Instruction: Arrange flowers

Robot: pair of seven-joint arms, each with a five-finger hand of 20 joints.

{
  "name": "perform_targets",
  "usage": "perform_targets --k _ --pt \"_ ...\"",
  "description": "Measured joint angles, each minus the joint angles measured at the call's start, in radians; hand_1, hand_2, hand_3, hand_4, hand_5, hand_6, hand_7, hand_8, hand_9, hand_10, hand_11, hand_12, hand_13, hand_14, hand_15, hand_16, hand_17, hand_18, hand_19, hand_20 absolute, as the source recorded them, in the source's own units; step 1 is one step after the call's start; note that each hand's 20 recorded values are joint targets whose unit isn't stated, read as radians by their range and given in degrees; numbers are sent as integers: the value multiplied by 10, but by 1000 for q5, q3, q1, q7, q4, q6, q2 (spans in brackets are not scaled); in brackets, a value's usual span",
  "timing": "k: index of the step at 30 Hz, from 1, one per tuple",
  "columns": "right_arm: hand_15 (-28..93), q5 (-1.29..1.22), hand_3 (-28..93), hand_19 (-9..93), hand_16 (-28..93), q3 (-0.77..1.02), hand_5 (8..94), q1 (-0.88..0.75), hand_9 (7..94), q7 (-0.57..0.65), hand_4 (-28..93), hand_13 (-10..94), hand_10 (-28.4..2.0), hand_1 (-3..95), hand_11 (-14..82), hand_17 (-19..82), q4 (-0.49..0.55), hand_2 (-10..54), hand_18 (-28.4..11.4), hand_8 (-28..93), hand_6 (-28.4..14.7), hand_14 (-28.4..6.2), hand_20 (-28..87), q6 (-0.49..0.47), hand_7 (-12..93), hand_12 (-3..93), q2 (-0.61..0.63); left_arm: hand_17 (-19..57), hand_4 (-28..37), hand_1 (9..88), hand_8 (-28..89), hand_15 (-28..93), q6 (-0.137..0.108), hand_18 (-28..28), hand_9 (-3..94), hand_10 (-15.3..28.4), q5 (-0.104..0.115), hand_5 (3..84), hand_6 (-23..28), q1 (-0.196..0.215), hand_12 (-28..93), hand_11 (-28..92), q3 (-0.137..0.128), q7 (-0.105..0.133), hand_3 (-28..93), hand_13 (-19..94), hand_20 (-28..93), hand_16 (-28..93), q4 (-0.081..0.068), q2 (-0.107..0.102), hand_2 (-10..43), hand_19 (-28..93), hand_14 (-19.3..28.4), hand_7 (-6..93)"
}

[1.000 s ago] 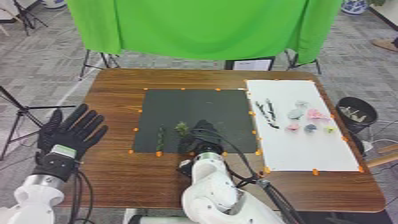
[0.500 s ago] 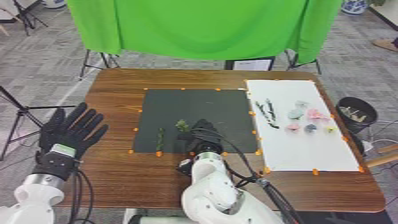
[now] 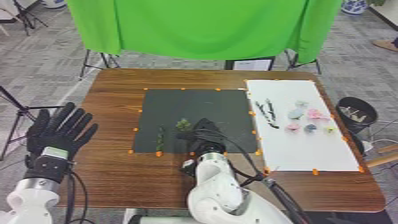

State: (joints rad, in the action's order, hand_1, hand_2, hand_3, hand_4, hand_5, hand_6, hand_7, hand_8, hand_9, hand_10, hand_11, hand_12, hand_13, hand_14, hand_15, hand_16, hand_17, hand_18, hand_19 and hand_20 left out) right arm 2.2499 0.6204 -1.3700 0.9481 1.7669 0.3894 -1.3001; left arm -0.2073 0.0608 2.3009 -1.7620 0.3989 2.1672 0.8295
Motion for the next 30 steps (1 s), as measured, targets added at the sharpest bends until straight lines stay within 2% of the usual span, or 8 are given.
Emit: perform_targets --k 3,8,14,21,25,30 --pt "696 6 784 923 339 -2 644 2 702 -9 -283 650 -192 305 476 413 4 -95 -284 -121 -80 -203 421 1 324 326 10 -66 -242 330 -91 353 0 143 290 171 10 355 99 2 120 224 -1 2 669 203 64 -67 2 0 5 326 162 176" --pt "688 10 779 916 339 -13 675 4 722 -27 -283 660 -190 309 448 412 21 -95 -284 -110 -91 -203 421 2 208 306 28 -65 -249 329 -90 353 0 144 297 173 33 360 101 6 119 223 -5 8 672 213 67 -66 7 0 14 330 163 175" --pt "679 34 786 914 339 -32 671 6 741 -46 -283 669 -189 317 417 413 36 -95 -284 -110 -99 -199 418 1 146 293 45 -64 -256 326 -90 353 0 144 302 174 46 368 103 11 118 225 -9 13 681 216 67 -66 8 1 23 331 164 174" --pt "686 47 780 914 350 -37 643 5 773 -54 -283 683 -180 318 388 418 57 -95 -284 -111 -107 -198 414 -23 114 287 60 -64 -262 324 -91 355 1 145 306 174 53 373 103 14 117 226 -16 14 683 219 67 -66 8 4 34 334 164 174" --pt "686 32 779 915 355 -28 622 -2 774 -54 -281 684 -181 318 388 420 79 -95 -284 -109 -96 -197 412 -61 118 291 69 -65 -266 321 -90 356 2 145 308 173 57 375 101 15 116 226 -17 14 684 222 66 -66 8 6 43 335 165 175" --pt "678 33 781 917 352 -21 599 -6 764 -53 -253 684 -183 310 361 421 90 -95 -284 -108 -100 -195 403 -38 120 275 80 -65 -274 317 -90 359 5 146 311 173 60 379 102 15 115 225 -22 13 686 224 67 -67 8 9 57 337 166 175"
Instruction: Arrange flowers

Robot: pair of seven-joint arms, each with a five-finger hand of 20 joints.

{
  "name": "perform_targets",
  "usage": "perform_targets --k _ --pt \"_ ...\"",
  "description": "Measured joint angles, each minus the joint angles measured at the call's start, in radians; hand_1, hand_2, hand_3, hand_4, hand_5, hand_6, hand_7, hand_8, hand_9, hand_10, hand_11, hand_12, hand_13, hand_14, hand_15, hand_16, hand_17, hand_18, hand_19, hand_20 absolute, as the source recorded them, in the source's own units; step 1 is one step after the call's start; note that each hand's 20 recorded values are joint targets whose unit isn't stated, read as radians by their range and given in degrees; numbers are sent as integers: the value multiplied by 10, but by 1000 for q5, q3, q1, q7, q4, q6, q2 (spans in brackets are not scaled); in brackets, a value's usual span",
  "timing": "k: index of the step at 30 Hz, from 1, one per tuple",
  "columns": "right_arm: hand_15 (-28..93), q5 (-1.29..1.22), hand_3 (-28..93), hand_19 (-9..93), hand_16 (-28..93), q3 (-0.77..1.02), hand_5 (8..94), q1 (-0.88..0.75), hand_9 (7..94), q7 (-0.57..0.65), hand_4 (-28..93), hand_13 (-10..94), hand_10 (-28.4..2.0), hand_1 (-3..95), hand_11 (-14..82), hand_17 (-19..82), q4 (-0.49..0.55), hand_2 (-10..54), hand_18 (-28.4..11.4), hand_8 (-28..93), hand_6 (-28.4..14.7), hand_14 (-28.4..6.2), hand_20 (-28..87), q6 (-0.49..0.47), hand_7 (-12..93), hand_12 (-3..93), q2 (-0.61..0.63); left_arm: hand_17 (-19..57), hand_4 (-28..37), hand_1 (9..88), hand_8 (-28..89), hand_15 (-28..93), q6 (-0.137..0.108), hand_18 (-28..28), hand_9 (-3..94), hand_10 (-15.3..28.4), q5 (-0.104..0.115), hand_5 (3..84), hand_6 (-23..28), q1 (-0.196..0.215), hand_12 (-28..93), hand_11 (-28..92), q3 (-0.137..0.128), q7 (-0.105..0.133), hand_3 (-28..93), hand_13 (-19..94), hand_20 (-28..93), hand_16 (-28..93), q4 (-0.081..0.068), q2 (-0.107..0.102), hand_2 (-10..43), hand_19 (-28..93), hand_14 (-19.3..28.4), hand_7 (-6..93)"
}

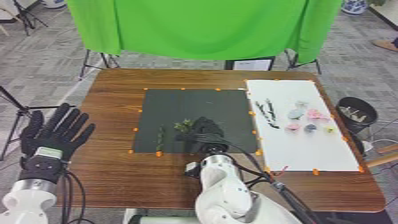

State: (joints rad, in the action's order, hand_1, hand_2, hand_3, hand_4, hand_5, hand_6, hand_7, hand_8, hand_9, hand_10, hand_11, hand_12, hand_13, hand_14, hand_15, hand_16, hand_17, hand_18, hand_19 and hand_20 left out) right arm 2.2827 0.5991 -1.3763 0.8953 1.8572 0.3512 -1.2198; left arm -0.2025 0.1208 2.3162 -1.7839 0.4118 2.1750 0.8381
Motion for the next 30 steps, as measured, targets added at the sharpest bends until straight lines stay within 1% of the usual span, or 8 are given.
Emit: perform_targets --k 3,6,7,12,15,20,26,30 --pt "653 22 787 915 334 11 596 -1 753 3 -222 675 -188 324 319 411 9 -95 -284 -105 -104 -192 391 36 121 249 16 -65 -278 310 -91 358 3 146 314 173 1 383 102 2 115 225 -3 0 689 226 67 -68 0 4 68 339 166 174" --pt "640 32 792 912 323 53 586 -5 724 -2 -217 654 -195 330 295 400 17 -95 -284 -104 -107 -193 387 43 122 237 38 -64 -281 308 -91 358 5 146 316 174 4 384 102 6 115 225 -6 2 689 227 67 -69 0 8 73 340 165 175" --pt "633 37 797 913 307 68 585 -5 701 -2 -221 643 -204 331 272 398 16 -95 -284 -104 -106 -192 383 43 125 221 46 -64 -281 308 -91 358 6 146 317 174 5 385 102 7 115 225 -6 2 689 227 67 -69 0 10 73 340 166 174" --pt "606 132 793 909 262 119 572 34 609 11 -233 620 -218 327 194 388 -31 -95 -284 -102 -106 -190 370 24 120 177 111 -64 -282 308 -91 357 14 146 317 174 5 386 102 10 115 224 -5 8 690 229 67 -69 0 18 74 341 164 174" --pt "591 143 784 899 239 175 543 68 560 22 -254 595 -238 312 162 376 -59 -95 -284 -97 -127 -197 361 -55 99 163 156 -65 -282 308 -91 357 22 147 319 174 5 385 102 10 116 225 -3 12 691 229 67 -68 0 20 74 342 164 174" --pt "594 56 767 895 226 261 533 129 520 45 -276 577 -248 300 141 365 -101 -95 -284 -91 -150 -200 360 -217 71 157 221 -65 -283 308 -91 357 31 147 320 175 3 386 101 8 115 224 2 13 692 230 66 -68 0 20 74 341 164 172" --pt "598 -27 759 888 219 267 534 201 496 54 -282 564 -252 294 128 352 -193 -95 -284 -86 -170 -201 367 -319 48 155 247 -64 -282 315 -91 361 30 147 325 174 5 393 99 11 117 228 -1 15 692 234 66 -66 2 24 78 342 164 176" --pt "601 -68 735 880 218 258 527 229 480 52 -282 548 -255 280 120 340 -230 -95 -284 -86 -178 -205 377 -412 37 155 247 -65 -282 318 -93 368 20 147 326 173 6 396 99 10 115 233 -1 13 691 235 68 -69 6 27 81 347 164 180"
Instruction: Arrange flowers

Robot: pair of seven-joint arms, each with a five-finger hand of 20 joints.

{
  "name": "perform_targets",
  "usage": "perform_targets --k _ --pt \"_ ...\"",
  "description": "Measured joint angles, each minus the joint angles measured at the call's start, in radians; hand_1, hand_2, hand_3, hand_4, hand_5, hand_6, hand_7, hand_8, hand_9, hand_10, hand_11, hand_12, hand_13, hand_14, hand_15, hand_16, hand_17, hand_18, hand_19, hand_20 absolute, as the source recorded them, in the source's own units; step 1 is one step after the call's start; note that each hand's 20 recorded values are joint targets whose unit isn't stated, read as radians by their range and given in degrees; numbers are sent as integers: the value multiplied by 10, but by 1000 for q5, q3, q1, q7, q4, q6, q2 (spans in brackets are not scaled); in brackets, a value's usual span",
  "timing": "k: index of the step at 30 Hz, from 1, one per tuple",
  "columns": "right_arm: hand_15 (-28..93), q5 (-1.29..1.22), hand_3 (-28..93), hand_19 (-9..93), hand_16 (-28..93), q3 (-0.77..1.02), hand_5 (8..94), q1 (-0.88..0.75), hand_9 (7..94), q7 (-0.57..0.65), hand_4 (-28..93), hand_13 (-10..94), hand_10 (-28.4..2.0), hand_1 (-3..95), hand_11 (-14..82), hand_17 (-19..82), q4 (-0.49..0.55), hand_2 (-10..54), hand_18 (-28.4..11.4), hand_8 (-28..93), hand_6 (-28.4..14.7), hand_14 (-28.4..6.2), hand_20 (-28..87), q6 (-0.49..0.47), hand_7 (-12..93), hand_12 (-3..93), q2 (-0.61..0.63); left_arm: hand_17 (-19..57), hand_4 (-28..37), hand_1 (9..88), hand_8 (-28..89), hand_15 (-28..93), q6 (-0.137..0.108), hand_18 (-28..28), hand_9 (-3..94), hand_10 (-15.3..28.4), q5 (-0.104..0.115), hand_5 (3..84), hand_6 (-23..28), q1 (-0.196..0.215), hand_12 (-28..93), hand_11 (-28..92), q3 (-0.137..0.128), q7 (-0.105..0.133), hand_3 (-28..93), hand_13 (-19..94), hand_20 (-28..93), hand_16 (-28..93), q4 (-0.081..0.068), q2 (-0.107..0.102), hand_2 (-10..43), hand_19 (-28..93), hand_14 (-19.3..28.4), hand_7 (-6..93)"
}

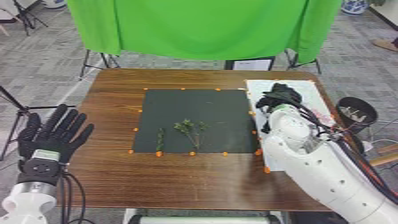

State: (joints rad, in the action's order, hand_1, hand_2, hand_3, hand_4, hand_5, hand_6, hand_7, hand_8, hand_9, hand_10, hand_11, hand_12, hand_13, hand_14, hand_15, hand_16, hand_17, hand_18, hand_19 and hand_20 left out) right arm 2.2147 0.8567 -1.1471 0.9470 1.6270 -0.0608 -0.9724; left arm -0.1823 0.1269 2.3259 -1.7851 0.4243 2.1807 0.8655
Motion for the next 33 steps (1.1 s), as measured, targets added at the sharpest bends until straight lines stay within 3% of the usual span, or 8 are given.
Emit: perform_targets --k 5,9,11,13,15,21,28,33 --pt "605 -86 748 870 216 5 526 21 475 3 -282 542 -255 292 117 332 -28 -95 -284 -83 -178 -207 389 -132 36 156 -14 -65 -283 320 -95 370 -3 148 327 173 0 397 99 -3 113 235 2 -2 689 236 67 -71 2 3 86 350 164 181" --pt "588 -102 770 861 219 1 603 25 545 4 -280 598 -226 358 142 335 -46 -95 -284 -94 -136 -179 389 -170 88 157 -27 -66 -283 319 -95 371 -8 148 328 173 0 398 100 -6 111 238 3 -9 691 236 67 -73 2 5 93 353 164 181" --pt "551 -93 796 854 237 -5 706 26 660 6 -280 685 -181 437 172 356 -52 -95 -281 -110 -71 -141 367 -148 152 164 -31 -66 -283 318 -95 372 -9 148 328 173 -1 398 100 -8 111 239 3 -17 690 236 67 -73 2 8 96 354 164 181" --pt "529 -84 759 858 289 -6 727 25 692 11 -282 707 -168 484 186 367 -59 -95 -276 -31 -59 -126 363 -84 180 176 -34 -67 -283 317 -95 373 -10 148 328 173 -1 398 100 -11 110 239 4 -23 689 236 66 -74 2 10 98 355 164 181" --pt "497 -81 709 867 361 2 749 20 746 13 -281 735 -136 549 149 383 -63 -95 -268 52 -39 -97 368 -24 251 264 -37 -67 -283 315 -95 372 -10 148 328 172 -1 399 101 -12 109 239 5 -26 689 236 66 -75 2 12 101 355 165 180" --pt "384 -84 705 918 441 35 762 -1 867 23 -283 858 -101 610 74 479 -62 -95 -245 134 -8 -28 379 -26 373 351 -45 -69 -283 308 -95 380 -10 151 330 175 -1 401 101 -19 108 239 13 -34 693 237 70 -74 2 15 110 366 166 179" --pt "361 -49 772 932 478 37 749 -27 929 18 -255 920 -79 594 98 524 -52 -95 -239 133 -2 -15 367 11 468 430 -44 -69 -283 308 -94 384 -10 151 330 174 -1 401 101 -26 108 240 16 -42 697 238 69 -76 1 19 111 368 166 179" --pt "383 -23 801 932 494 19 744 -78 933 -2 -167 918 -82 561 119 525 -35 -95 -240 125 -2 -22 373 183 515 463 -25 -69 -283 311 -94 385 -10 151 330 173 -2 401 101 -25 108 240 16 -43 697 238 68 -77 1 22 108 369 166 179"
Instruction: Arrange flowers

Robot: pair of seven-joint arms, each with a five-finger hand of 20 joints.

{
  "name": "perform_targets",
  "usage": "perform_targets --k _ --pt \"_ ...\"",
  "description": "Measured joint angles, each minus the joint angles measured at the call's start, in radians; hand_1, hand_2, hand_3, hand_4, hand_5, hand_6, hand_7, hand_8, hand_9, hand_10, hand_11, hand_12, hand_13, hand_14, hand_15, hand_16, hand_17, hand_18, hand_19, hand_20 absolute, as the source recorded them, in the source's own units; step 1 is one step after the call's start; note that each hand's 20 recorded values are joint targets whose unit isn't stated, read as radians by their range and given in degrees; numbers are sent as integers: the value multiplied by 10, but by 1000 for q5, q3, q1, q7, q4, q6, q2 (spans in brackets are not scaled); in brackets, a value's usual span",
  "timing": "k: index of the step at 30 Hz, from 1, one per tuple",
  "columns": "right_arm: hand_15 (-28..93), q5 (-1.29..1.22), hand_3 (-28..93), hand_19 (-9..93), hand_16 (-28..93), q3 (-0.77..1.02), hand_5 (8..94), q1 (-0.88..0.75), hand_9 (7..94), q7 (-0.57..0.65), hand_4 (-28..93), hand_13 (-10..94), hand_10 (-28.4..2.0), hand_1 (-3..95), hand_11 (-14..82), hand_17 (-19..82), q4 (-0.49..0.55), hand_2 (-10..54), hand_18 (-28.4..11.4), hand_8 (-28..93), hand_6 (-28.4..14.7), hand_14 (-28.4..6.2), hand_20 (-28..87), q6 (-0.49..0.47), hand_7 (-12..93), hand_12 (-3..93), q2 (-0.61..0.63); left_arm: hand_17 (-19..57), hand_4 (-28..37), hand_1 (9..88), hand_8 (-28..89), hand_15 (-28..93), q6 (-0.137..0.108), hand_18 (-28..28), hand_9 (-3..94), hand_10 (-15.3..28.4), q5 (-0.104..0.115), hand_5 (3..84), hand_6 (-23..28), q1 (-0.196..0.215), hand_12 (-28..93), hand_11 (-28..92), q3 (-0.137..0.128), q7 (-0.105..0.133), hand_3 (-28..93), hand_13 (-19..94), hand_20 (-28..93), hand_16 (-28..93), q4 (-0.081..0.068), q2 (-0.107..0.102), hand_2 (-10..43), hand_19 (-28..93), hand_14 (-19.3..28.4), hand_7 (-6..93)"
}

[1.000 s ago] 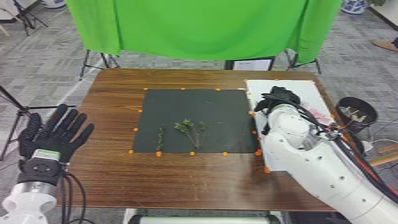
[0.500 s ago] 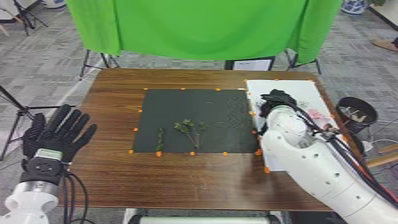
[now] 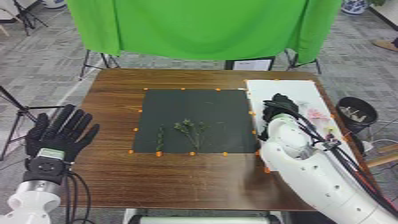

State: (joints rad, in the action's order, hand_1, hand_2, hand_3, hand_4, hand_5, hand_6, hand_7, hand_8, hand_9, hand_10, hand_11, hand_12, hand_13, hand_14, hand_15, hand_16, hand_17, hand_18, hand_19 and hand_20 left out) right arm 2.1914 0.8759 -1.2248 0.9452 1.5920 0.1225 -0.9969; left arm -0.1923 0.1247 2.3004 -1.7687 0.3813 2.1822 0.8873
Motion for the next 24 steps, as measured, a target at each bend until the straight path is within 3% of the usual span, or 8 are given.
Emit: perform_targets --k 4,8,16,24 --pt "393 19 796 932 492 -6 744 -61 935 -11 -157 915 -82 558 120 525 43 -95 -239 125 -2 -23 375 133 522 467 34 -69 -283 313 -94 385 0 151 330 173 -1 401 101 1 108 241 0 0 696 238 68 -78 0 2 105 369 166 179" --pt "398 35 794 932 489 2 741 -117 935 -14 -161 913 -82 562 119 525 117 -95 -238 124 -2 -25 376 192 525 470 77 -69 -283 314 -94 386 0 151 330 173 -2 400 101 4 108 240 -2 -2 697 239 68 -78 0 3 105 369 165 179" --pt "406 20 785 932 484 60 730 -173 929 -27 -166 903 -81 564 120 515 263 -95 -235 126 -2 -27 376 225 533 473 117 -69 -283 314 -94 385 0 151 331 174 -4 400 101 7 108 239 -5 -9 695 239 67 -78 -1 3 105 368 166 178" --pt "419 -227 782 932 479 95 711 -192 918 -98 -171 888 -82 562 123 501 374 -95 -230 128 -1 -34 373 217 547 480 110 -69 -283 313 -94 384 2 151 331 173 -6 400 100 10 108 237 -14 -9 693 239 67 -78 -1 -1 107 368 165 177"
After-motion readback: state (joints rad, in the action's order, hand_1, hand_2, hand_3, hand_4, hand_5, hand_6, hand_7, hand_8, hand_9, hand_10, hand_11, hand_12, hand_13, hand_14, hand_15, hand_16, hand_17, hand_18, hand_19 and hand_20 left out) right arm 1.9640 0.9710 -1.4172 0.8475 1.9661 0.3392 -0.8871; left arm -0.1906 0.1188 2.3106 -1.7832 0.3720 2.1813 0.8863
